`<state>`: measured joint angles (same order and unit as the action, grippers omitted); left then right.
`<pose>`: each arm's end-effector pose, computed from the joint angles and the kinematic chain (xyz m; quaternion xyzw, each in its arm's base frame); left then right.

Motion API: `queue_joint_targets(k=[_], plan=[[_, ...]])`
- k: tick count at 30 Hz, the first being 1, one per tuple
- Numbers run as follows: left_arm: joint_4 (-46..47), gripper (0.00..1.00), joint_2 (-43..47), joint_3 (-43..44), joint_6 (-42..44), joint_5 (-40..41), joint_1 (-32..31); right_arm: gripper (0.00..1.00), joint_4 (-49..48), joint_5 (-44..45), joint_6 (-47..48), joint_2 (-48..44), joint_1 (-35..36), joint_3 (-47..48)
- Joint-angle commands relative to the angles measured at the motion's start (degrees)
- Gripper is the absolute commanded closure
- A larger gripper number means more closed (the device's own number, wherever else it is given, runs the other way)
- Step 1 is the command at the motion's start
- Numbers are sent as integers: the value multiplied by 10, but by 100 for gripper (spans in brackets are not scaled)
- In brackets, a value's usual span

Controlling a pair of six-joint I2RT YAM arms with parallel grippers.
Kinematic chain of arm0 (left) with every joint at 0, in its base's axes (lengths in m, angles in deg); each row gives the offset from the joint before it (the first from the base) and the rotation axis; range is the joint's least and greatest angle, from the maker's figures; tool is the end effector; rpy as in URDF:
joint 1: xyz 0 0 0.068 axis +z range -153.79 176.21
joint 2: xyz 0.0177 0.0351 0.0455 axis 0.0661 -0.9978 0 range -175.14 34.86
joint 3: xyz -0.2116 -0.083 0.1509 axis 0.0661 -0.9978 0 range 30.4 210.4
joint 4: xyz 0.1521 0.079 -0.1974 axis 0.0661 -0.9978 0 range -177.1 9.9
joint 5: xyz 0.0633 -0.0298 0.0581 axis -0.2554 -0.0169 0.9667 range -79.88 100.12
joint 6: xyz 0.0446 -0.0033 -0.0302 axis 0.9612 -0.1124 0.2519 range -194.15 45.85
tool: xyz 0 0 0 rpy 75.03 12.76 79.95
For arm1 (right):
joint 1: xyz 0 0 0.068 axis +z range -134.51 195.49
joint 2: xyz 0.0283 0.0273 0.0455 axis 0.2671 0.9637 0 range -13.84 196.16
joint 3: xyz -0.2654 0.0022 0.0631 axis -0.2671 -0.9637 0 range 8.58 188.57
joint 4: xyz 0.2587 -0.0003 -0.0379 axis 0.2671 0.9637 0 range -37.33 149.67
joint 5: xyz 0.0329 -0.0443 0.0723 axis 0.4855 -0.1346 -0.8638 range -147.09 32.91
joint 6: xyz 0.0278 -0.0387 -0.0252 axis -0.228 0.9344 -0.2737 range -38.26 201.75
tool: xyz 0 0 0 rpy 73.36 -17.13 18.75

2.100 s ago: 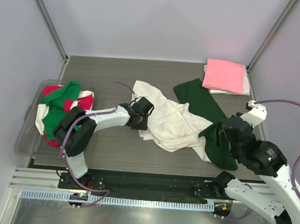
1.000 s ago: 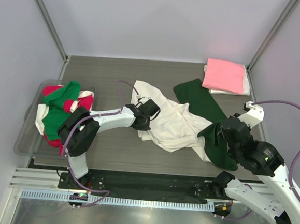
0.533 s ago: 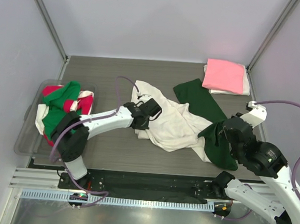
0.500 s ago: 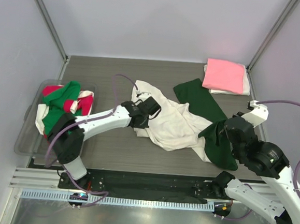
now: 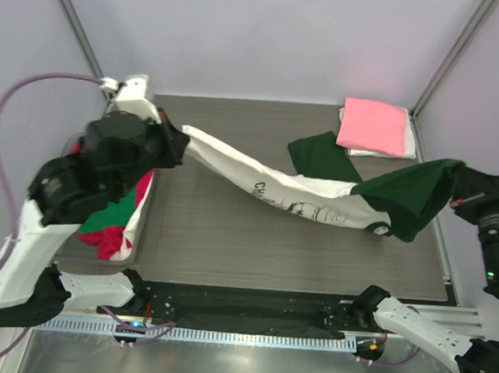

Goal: Fold and stack the t-shirts
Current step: Flatten the tshirt out

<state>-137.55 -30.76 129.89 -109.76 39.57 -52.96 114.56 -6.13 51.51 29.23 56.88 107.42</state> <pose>0.1291 -0.1227 0.4982 -0.0428 0.8200 -0.2000 0.5345 0.0266 -0.0133 0.5199 0.2210 0.6963 0.0935 0.6765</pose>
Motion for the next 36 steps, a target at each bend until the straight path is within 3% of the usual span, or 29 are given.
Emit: queue_joint_targets(k=[1,5,8,17,24,29,33,35,36], plan=[[-68,100,22,95,56,26,-1,99,-41,-18,102,21,0,97],[-87,100,44,218,90,20,-1,99,-66,-141,186,33,0,197],[-80,100,62,260,107,6,-1,99,-71,-220,217,45,0,272],[-4,100,154,240,128,-82,0,99,-149,-336,266,13,0,334],[54,100,109,268,170,-112,-1,99,-199,-292,300,104,-4,403],[82,100,24,293,208,-4,0,99,-240,-178,372,216,-3,404],[87,100,-43,263,234,116,-1,99,-267,-50,459,328,5,341],[92,100,-67,205,213,90,38,99,-274,-46,456,408,-37,312],[83,100,-95,187,182,51,120,99,-273,-57,434,440,-57,304]])
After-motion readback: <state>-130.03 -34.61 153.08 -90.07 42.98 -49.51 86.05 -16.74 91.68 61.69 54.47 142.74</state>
